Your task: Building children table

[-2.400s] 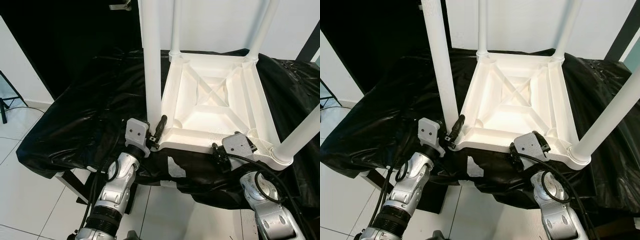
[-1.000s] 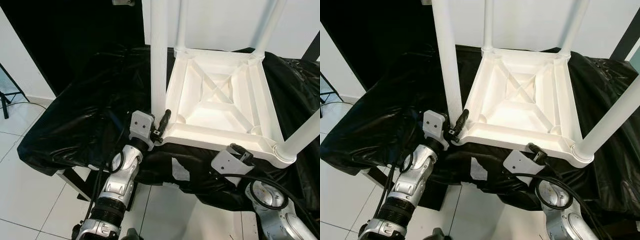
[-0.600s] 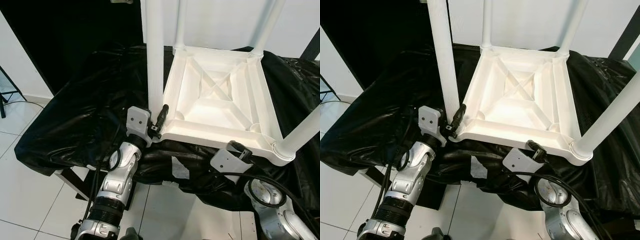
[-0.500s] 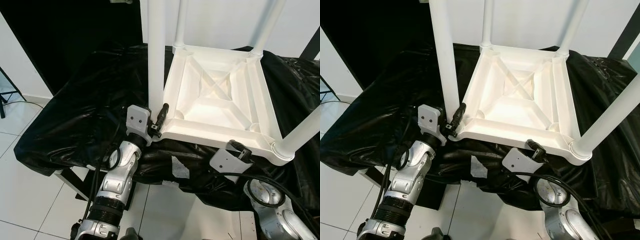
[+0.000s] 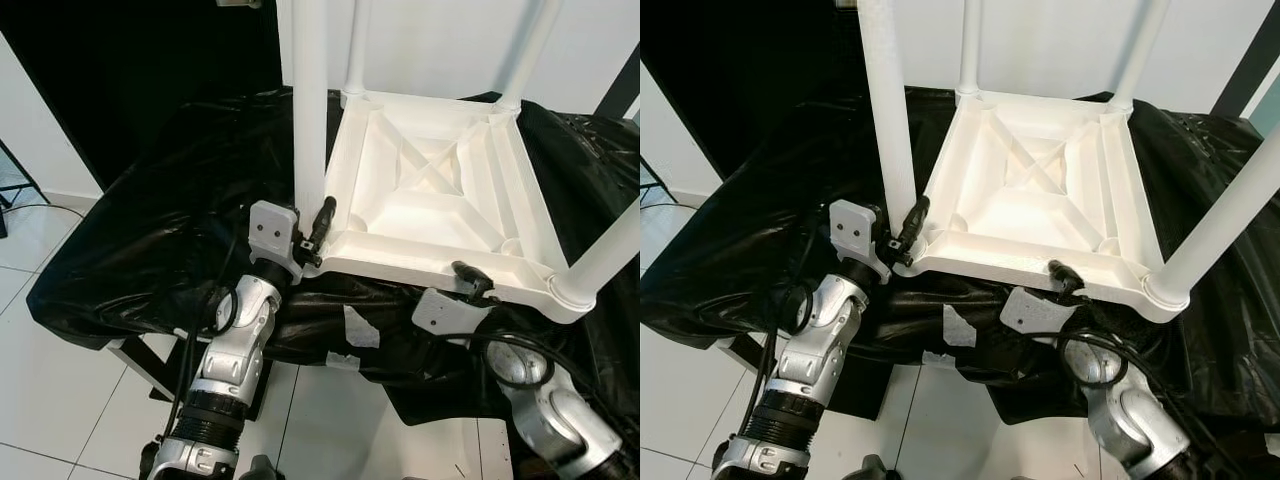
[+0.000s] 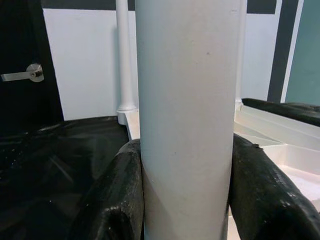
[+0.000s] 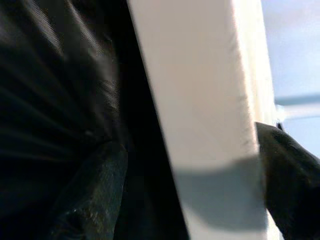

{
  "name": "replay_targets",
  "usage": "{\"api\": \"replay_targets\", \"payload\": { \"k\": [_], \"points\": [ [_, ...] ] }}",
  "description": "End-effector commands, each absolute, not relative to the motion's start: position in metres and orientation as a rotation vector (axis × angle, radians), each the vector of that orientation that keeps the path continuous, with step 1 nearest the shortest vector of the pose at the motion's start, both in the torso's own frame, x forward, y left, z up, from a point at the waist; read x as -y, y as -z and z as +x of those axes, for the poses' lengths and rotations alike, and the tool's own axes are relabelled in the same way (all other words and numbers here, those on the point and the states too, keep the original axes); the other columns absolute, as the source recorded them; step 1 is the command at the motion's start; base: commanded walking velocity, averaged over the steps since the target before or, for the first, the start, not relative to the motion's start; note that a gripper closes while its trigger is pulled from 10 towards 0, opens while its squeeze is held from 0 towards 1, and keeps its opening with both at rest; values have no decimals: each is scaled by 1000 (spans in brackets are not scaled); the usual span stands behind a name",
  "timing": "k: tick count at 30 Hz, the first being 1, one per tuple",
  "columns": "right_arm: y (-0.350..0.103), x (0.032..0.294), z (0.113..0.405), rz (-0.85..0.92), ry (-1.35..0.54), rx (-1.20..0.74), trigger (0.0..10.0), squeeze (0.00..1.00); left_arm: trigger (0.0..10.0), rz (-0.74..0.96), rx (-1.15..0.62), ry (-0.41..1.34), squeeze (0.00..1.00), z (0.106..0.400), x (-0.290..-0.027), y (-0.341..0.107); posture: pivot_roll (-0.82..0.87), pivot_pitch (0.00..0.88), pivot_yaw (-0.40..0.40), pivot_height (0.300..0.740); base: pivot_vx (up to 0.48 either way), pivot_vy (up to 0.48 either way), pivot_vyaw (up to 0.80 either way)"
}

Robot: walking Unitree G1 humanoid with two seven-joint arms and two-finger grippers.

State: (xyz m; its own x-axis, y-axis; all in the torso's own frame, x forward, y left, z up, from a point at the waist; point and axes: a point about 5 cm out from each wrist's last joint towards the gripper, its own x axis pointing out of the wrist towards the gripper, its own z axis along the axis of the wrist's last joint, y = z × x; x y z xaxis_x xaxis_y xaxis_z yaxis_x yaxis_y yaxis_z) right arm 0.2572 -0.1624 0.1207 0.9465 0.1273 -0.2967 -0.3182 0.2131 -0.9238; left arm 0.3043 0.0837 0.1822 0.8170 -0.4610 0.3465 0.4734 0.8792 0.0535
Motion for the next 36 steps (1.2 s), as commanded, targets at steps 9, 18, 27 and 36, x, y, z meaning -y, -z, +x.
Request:
{"api": "replay_targets", "payload": {
  "k": [9, 18, 27, 36],
  "points": [
    [-116, 173, 276, -1452, -275, -178, 10000, 0, 10000, -77, 561, 528, 0, 297, -82, -228, -67, 35, -18, 740, 0, 0, 0],
    [-114, 168, 281, -1495, -265, -145, 0, 0, 10000, -75, 563, 529, 0, 295, -80, -230, -70, 38, -21, 740, 0, 0, 0],
    [-111, 173, 282, -1502, -208, -141, 0, 0, 10000, -90, 545, 533, 0, 295, -79, -226, -77, 38, -21, 740, 0, 0, 0],
    [-109, 177, 287, -1501, -205, -146, 0, 0, 10000, -168, 542, 545, 1000, 294, -79, -224, -81, 35, -20, 740, 0, 0, 0]
  ]
}}
